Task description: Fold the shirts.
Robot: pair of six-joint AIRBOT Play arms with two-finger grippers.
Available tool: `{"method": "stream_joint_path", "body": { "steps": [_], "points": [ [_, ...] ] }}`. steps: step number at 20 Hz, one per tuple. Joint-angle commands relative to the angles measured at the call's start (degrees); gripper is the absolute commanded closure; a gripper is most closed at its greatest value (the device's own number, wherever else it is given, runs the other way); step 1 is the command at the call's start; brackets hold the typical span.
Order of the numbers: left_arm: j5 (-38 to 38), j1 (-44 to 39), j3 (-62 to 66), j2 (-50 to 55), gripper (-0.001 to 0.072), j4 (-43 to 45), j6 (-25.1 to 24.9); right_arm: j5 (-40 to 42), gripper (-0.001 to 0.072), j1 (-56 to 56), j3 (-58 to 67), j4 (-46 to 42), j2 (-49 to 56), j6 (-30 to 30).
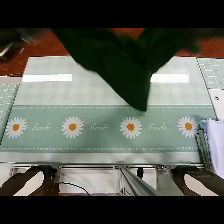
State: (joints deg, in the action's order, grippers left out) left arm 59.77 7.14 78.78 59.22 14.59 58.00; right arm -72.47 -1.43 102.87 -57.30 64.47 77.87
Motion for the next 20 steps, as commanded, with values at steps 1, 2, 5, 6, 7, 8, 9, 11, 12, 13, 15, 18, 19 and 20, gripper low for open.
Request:
{"method": "stream_joint_path", "body": {
  "steps": [1,2,5,6,7,8,9,11,12,13,15,18,19,20],
  "points": [
    [-1.07,6.19,13.51,-9.27,0.0687,14.01,7.87,-6.4,0.0694,0.24,18.05,-5.79,-4.83,1.99],
    [-1.07,7.15,15.23,-12.09,0.0687,18.84,9.05,-6.64,0.0694,0.24,18.05,-7.93,-7.87,1.99],
    [-1.22,10.27,16.37,-21.59,0.0686,33.73,13.81,-9.09,0.0694,0.24,18.05,-15.32,-15.47,3.15],
    [-1.25,11.13,16.37,-24.59,0.0686,38.29,15.41,-10.75,0.0694,0.26,17.99,-17.44,-17.77,3.21],
    [-1.31,11.41,16.37,-27.19,0.0686,41.48,16.37,-11.67,0.0694,0.24,17.46,-19.43,-19.85,3.91],
    [-1.22,11.41,16.37,-29.53,0.0686,43.85,17.46,-11.98,0.0694,0.26,16.5,-21.14,-21.99,4.7],
    [-0.98,11.41,16.33,-31.32,0.0685,44.57,17.97,-12.02,0.0694,0.26,15.37,-21.86,-23.74,5.14],
    [0.83,11.41,16.22,-33.48,0.0686,44.46,18.01,-12.02,0.0693,0.26,12.31,-22.36,-25.83,5.79],
    [2.43,11.41,16.11,-33.7,0.0686,44.35,18.05,-12.09,0.0693,0.24,10.25,-22.34,-26.27,6.01],
    [4.15,11.41,15.26,-33.7,0.0686,44.33,18.82,-12.09,0.0694,0.24,8.15,-22.34,-26.29,6.19],
    [5.81,11.41,10.43,-33.68,0.0685,43.98,20.48,-10.14,0.0694,0.26,1.6,-22.25,-26.27,6.6],
    [5.95,11.39,-2.47,-32.52,0.0685,38.88,23.04,-4.96,0.0694,0.24,-9.77,-21.27,-23.8,7.65],
    [5.95,11.26,-8.17,-31.63,0.0685,35.58,21.62,-3.87,0.0694,0.24,-12.7,-19.15,-21.42,7.63],
    [5.88,10.71,-13.73,-30.51,0.0685,32.63,19.58,-2.64,0.0694,0.24,-14.93,-16.39,-18.64,7.17]
  ]
}}
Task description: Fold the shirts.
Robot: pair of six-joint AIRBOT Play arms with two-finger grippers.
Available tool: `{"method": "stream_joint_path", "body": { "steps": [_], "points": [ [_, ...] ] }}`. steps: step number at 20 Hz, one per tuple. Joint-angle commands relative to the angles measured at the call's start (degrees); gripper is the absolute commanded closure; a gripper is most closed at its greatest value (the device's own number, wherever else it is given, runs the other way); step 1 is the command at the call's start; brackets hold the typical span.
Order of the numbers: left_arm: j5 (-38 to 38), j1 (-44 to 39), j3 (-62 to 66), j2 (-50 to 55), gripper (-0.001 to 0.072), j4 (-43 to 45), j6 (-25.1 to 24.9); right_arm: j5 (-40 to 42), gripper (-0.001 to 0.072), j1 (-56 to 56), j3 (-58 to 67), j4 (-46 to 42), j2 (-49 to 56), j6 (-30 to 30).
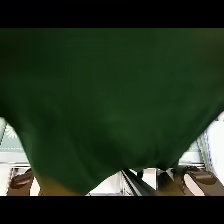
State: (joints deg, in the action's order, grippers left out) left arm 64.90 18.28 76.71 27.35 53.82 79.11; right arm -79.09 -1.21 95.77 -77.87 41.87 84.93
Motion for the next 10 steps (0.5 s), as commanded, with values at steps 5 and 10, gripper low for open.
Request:
{"method": "stream_joint_path", "body": {
  "steps": [5,10],
  "points": [
    [-8.85,-8.2,-34.71,13.46,0.0685,-9.75,-6.47,13.68,0.0693,0.02,-10.84,18.45,24.98,-4.85],
    [-18.53,-14.99,-36.06,33.16,0.0683,-9.94,-9.46,19.5,0.0693,0.04,-6.82,25.07,45.72,-4.83]
  ]
}}
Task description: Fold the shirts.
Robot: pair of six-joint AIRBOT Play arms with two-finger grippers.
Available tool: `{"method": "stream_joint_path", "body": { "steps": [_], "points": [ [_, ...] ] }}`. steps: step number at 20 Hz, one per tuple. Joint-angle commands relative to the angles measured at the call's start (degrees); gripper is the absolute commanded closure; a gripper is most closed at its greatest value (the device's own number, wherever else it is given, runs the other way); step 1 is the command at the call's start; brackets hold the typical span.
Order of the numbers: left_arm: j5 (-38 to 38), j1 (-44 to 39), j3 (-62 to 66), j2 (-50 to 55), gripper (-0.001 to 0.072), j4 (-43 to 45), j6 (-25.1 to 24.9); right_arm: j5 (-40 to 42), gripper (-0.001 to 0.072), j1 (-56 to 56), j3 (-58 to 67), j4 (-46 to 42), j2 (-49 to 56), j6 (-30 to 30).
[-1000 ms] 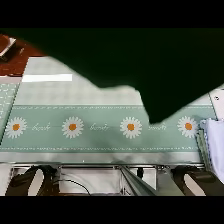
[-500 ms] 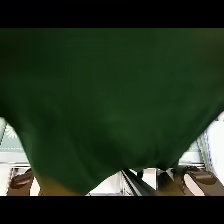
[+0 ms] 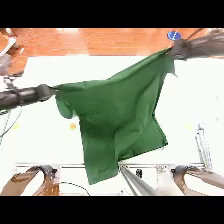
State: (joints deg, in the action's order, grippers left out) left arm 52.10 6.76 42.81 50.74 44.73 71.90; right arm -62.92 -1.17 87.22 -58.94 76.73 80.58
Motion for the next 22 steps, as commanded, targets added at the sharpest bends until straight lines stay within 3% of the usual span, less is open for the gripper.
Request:
{"method": "stream_joint_path", "body": {
  "steps": [1,2,3,4,5,7,9,10,13,14,16,22],
  "points": [
    [-6.38,-3.93,-1.42,12.83,0.067,-0.85,-2.23,3.04,0.0692,0.11,2.75,6.95,13.84,-0.24],
    [-6.45,-3.91,-0.22,15.56,0.0543,-0.85,-2.21,2.49,0.0691,0.5,3.41,7.26,15.89,0.68],
    [-6.05,-3.72,1.18,17.49,0.0243,-0.81,-2.01,1.97,0.0536,1.36,3.54,7.82,17.09,1.51],
    [-4.48,-3.13,3.17,18.97,0.0002,-0.61,-1.77,0.33,0.0141,2.43,3.54,8.13,17.4,1.29],
    [-1.2,-1.92,5.75,19.8,0.0001,0.48,-1.86,-3.21,0.0094,4.26,3.87,7.65,17.09,0.61],
    [5.09,2.25,12.59,20.13,0.0002,5.95,-1.81,-14.84,0.0095,9.44,4.37,5.7,14.99,-3.13],
    [7.02,6.99,17.25,20.13,0.0003,8.92,-1.68,-27.43,0.0097,14.16,2.25,-3.1,11.15,-4.79],
    [6.32,8.63,17.66,20.2,0.0003,8.74,-0.57,-27.85,0.0098,15.98,-2.67,-6.01,7.43,-3.76],
    [7.98,7.56,17.62,24.37,0.0003,8.61,-1.6,-16.65,0.0098,19.21,-25.29,-5.95,-6.03,-0.68],
    [9.16,6.34,17.62,26.34,0.0003,8.66,-4.46,-16.33,0.0098,19.28,-31.41,-5.95,-9.22,-0.87],
    [9.57,3.67,17.7,30.29,0.0003,8.59,-5.25,-16.92,0.0098,19.28,-41.48,-5.49,-13.99,-1.75],
    [6.64,-5.81,19.87,37.38,0.0004,7.78,-5.2,-17.64,0.0098,19.28,-51.98,-6.38,-16.65,-1.97]
  ]
}}
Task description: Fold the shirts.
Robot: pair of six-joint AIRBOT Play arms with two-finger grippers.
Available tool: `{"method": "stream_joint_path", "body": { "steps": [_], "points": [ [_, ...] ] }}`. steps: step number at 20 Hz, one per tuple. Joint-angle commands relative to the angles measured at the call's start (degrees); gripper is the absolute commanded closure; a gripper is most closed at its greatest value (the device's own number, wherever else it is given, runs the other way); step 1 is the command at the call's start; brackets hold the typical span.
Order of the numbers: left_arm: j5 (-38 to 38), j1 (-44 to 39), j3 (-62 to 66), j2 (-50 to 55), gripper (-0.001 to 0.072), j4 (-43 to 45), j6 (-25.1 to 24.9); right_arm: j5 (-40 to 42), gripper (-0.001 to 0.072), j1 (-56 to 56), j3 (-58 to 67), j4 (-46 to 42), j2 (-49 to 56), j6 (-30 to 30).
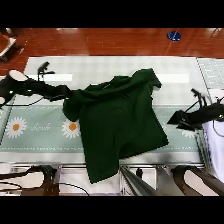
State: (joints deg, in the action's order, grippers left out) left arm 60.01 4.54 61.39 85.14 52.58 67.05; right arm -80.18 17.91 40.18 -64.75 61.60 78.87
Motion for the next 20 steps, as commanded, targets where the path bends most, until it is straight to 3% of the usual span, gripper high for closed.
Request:
{"method": "stream_joint_path", "body": {
  "steps": [1,2,3,4,5,14,15,18,19,20],
  "points": [
    [-1.27,-4.33,2.25,3.82,0.0007,-0.09,-0.33,0.35,0.0098,0.2,-5.29,-1.44,-1.53,-0.66],
    [-0.83,-5.01,3.1,4.68,0.0031,-0.09,-0.24,0.57,0.0098,0.2,-5.27,-2.99,-1.53,-0.09],
    [-0.07,-5.46,3.89,5.55,0.0293,-0.11,-0.17,0.5,0.0098,0.2,-5.27,-4.02,-1.53,0.2],
    [0.72,-5.73,4.42,6.14,0.0639,-0.09,-0.24,0.5,0.0098,0.2,-5.27,-4.81,-1.53,0.52],
    [0.94,-5.92,4.5,6.43,0.0685,-0.07,-0.37,0.61,0.0098,0.2,-5.27,-4.76,-1.46,0.63],
    [1.16,-5.99,4.5,6.6,0.0684,-0.09,-0.37,3.04,0.0099,-4.11,-5.25,-0.04,10.84,-1.4],
    [1.14,-5.99,4.5,6.6,0.0684,-0.09,-0.37,3.65,0.0134,-5.38,-5.25,0.0,11.69,-1.46],
    [1.09,-5.99,4.5,6.6,0.0684,-0.09,-0.37,5.22,0.0473,-8.24,-4.94,0.9,12.39,-3.17],
    [1.09,-5.99,4.5,6.6,0.0684,-0.09,-0.37,5.31,0.064,-8.48,-4.26,1.44,12.39,-4.0],
    [1.09,-5.97,4.5,6.6,0.0684,-0.09,-0.37,5.27,0.0692,-8.44,-2.71,1.9,12.39,-5.35]
  ]
}}
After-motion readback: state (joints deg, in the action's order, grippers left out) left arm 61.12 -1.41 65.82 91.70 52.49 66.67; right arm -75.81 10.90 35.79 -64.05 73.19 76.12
